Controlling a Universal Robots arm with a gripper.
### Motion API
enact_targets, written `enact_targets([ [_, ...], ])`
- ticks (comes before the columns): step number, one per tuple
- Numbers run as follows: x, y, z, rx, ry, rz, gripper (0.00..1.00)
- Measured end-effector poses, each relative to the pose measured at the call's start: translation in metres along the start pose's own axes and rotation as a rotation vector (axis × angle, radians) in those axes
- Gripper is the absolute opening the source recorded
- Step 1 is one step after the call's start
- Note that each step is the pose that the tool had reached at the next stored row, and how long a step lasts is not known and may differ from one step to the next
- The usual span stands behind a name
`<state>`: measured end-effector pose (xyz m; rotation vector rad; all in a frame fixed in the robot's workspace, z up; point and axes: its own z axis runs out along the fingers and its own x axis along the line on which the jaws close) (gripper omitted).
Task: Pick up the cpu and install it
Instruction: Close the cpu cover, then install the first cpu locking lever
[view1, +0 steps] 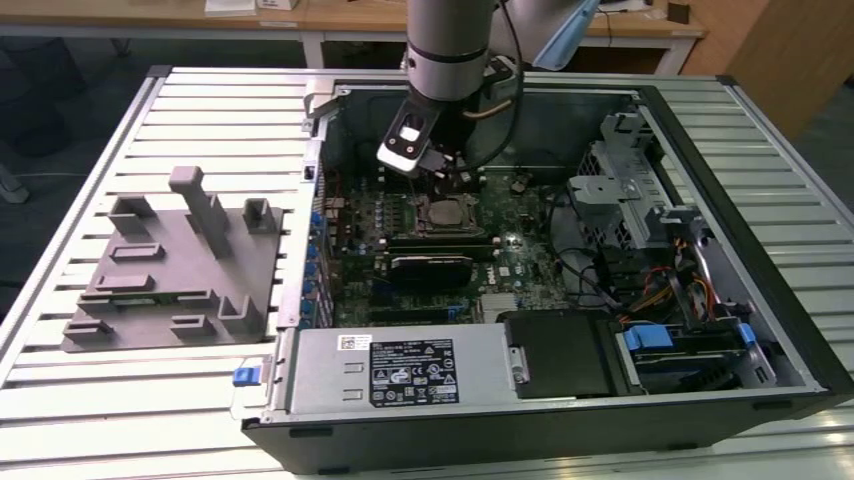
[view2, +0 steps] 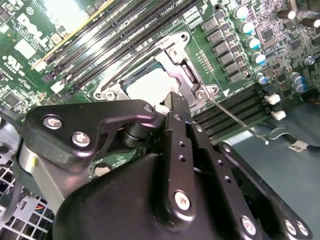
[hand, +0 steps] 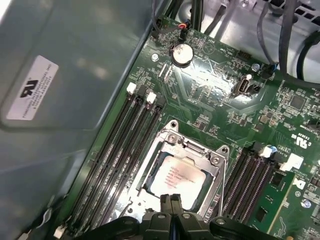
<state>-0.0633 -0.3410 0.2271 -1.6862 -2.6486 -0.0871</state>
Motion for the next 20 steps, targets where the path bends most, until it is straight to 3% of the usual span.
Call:
enact_targets([
  [10,0.0002,0.0005,-0.0097,0.0033,0.0015,0.0,0.11],
  [20,0.0004,0.0007,-0.014,0.0033,0.0015,0.0,0.11],
])
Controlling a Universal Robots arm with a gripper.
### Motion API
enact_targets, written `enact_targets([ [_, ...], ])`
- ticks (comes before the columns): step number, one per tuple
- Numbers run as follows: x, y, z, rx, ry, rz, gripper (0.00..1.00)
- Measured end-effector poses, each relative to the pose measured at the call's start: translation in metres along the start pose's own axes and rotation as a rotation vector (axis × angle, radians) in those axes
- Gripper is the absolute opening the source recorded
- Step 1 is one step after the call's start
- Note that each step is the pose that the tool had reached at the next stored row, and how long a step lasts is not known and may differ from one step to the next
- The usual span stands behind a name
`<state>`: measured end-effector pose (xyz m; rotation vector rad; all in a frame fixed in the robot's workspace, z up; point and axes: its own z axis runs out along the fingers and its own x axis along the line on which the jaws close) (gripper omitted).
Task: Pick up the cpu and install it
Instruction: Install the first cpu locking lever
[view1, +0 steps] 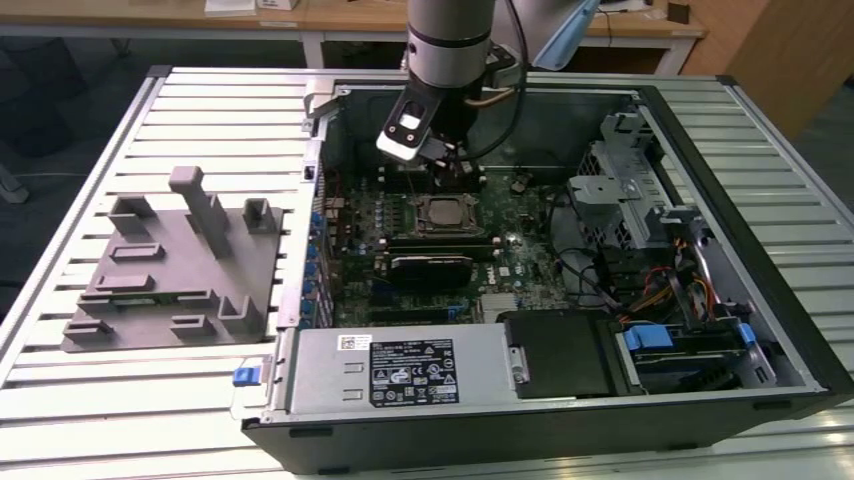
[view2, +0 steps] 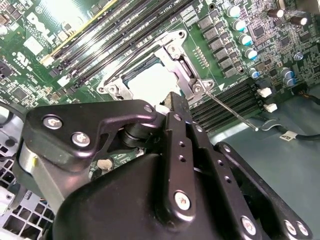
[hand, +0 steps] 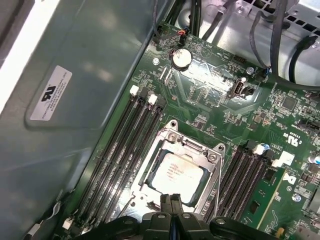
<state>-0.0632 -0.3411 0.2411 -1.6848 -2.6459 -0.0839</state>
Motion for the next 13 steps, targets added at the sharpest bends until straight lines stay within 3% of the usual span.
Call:
enact_targets([
  [4,0.0,0.0001,-0.0026,0.0004,-0.0004,-0.006,0.11],
  [13,0.0002,0.0002,-0.0043,0.0057,0.0049,-0.098,0.11],
])
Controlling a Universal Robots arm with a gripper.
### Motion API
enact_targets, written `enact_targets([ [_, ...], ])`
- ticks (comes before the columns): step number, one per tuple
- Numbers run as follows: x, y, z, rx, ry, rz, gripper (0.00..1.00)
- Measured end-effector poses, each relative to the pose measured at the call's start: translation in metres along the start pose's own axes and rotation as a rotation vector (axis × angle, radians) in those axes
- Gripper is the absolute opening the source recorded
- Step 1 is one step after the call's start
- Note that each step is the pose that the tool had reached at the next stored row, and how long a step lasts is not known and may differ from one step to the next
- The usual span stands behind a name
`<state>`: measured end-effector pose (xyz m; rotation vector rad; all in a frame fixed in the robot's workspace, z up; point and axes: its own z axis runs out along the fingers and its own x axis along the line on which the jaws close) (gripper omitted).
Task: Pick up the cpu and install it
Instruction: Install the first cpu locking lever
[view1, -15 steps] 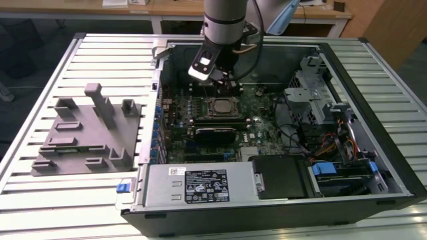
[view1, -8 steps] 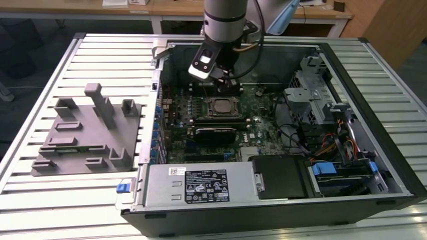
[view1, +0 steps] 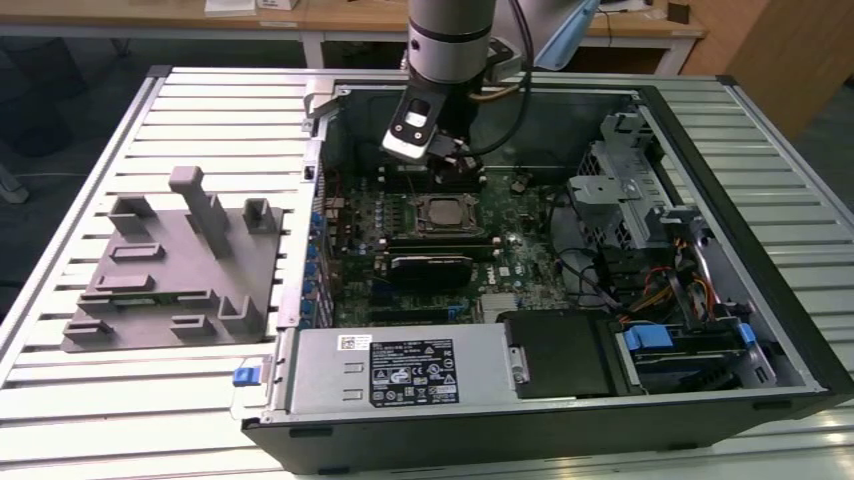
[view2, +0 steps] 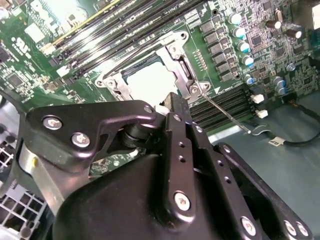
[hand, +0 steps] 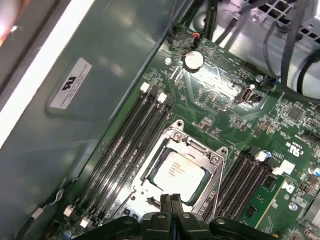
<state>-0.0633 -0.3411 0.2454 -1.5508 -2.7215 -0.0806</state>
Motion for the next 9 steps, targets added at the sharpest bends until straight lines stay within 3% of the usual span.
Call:
enact_targets([
  [6,0.0018,0.0004,-0.0003,-0.0029,-0.0014,-0.003,0.11],
  [9,0.002,0.0002,-0.0002,-0.0045,0.0025,-0.017,0.11],
])
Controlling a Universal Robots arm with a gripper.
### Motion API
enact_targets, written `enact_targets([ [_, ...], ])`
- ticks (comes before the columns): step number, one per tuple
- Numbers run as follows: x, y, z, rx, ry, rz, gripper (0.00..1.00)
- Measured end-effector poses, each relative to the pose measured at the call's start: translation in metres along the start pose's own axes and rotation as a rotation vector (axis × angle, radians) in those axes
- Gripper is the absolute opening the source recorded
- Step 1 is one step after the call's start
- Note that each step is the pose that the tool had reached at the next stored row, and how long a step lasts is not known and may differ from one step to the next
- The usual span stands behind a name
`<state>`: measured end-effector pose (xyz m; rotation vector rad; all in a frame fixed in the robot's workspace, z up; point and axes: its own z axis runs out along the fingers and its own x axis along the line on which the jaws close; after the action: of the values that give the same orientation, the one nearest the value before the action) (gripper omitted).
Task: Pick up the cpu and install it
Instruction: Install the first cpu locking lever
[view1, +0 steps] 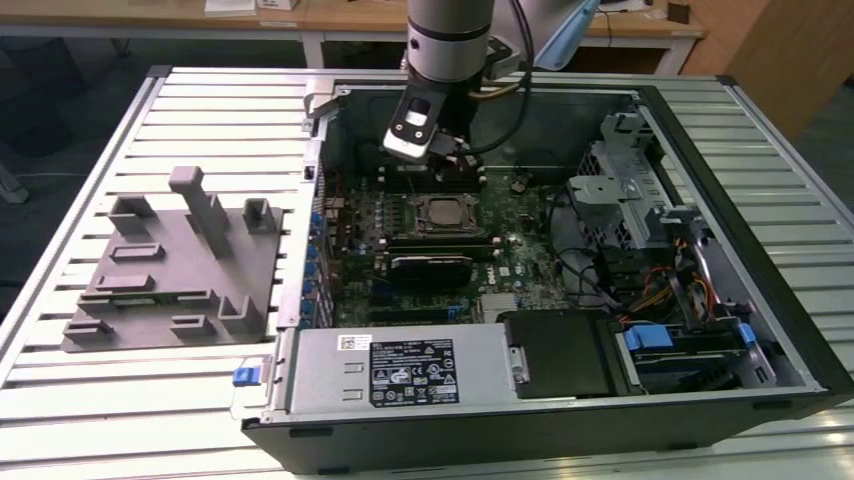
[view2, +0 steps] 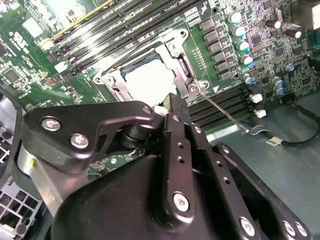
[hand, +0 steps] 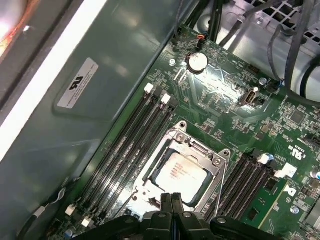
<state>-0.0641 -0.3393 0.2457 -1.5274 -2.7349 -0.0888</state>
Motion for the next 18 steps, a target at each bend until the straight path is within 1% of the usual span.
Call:
enact_targets([
  [4,0.0007,-0.0011,0.0,-0.0012,0.0043,-0.024,0.11],
  [8,0.0008,-0.0013,0.0,-0.002,0.0094,-0.06,0.11],
  [12,0.0008,-0.0013,-0.0003,0.0047,0.0151,-0.114,0.11],
  [13,0.0009,-0.0013,-0.001,0.0053,0.0155,-0.122,0.11],
  [15,0.001,-0.0011,-0.0056,0.0054,0.0159,-0.129,0.11],
  [18,0.0014,-0.0006,-0.0157,0.0056,0.016,-0.13,0.11],
])
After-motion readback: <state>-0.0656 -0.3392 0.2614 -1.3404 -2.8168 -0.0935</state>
